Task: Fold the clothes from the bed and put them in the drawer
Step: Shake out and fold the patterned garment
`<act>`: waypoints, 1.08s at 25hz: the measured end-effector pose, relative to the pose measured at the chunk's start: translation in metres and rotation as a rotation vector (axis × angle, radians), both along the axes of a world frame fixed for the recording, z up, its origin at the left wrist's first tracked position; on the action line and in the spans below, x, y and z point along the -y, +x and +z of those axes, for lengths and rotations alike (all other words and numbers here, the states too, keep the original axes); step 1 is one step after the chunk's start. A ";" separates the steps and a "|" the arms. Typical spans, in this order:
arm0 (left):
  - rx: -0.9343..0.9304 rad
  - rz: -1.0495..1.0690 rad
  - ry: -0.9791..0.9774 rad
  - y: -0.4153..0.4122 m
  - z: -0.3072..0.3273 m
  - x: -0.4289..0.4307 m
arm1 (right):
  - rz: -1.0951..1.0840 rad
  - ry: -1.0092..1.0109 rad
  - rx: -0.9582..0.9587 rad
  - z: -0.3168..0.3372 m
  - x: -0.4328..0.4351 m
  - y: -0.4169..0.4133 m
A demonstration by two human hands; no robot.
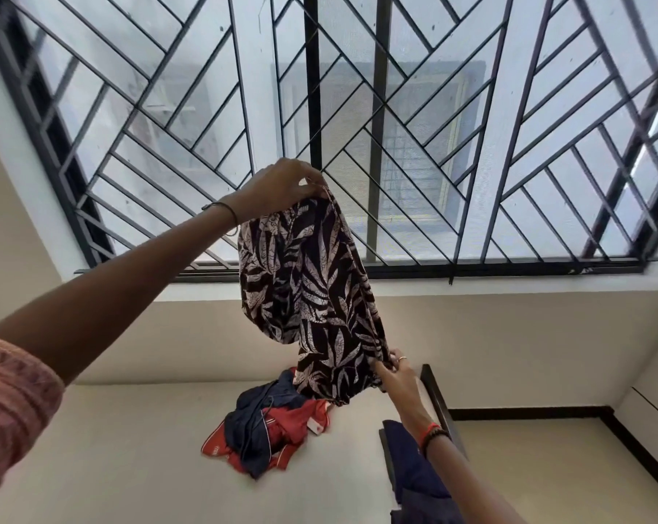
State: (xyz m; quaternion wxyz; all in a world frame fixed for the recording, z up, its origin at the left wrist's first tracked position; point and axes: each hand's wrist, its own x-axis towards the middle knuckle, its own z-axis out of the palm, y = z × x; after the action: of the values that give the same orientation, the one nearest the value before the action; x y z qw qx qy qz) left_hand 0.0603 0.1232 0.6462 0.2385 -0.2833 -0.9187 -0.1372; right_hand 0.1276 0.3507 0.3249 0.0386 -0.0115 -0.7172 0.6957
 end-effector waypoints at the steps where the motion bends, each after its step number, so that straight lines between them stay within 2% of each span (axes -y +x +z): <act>1: 0.003 -0.003 0.016 -0.002 0.001 0.001 | 0.031 -0.021 0.001 0.000 0.005 0.000; 6: 0.002 0.001 0.090 -0.007 0.012 0.004 | -0.026 0.053 0.046 -0.013 0.017 -0.016; 10: -0.017 0.009 0.104 -0.006 0.021 0.018 | 0.118 0.022 0.080 -0.006 0.008 -0.016; 11: -0.021 0.011 0.107 -0.007 0.022 0.022 | 0.089 0.039 0.063 -0.007 0.005 -0.015; 14: -0.041 0.016 0.123 -0.010 0.025 0.031 | -0.192 0.095 0.009 -0.013 0.004 -0.019; 15: -0.048 0.023 0.122 -0.011 0.026 0.033 | -0.191 0.087 -0.017 -0.013 0.008 -0.020; 18: -0.054 0.030 0.123 -0.013 0.029 0.036 | 0.121 0.122 -0.032 -0.003 0.028 -0.022; 19: -0.054 0.030 0.124 -0.014 0.029 0.035 | 0.166 0.161 -0.029 0.000 0.034 -0.024; 27: -0.038 0.030 0.154 -0.013 0.032 0.049 | -0.043 0.160 -0.071 0.000 0.059 -0.036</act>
State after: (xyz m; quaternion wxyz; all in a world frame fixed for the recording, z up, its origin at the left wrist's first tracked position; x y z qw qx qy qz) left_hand 0.0474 0.0742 0.6780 0.2792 -0.2531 -0.9047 -0.1986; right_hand 0.0916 0.2914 0.3244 0.0795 0.0011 -0.7684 0.6350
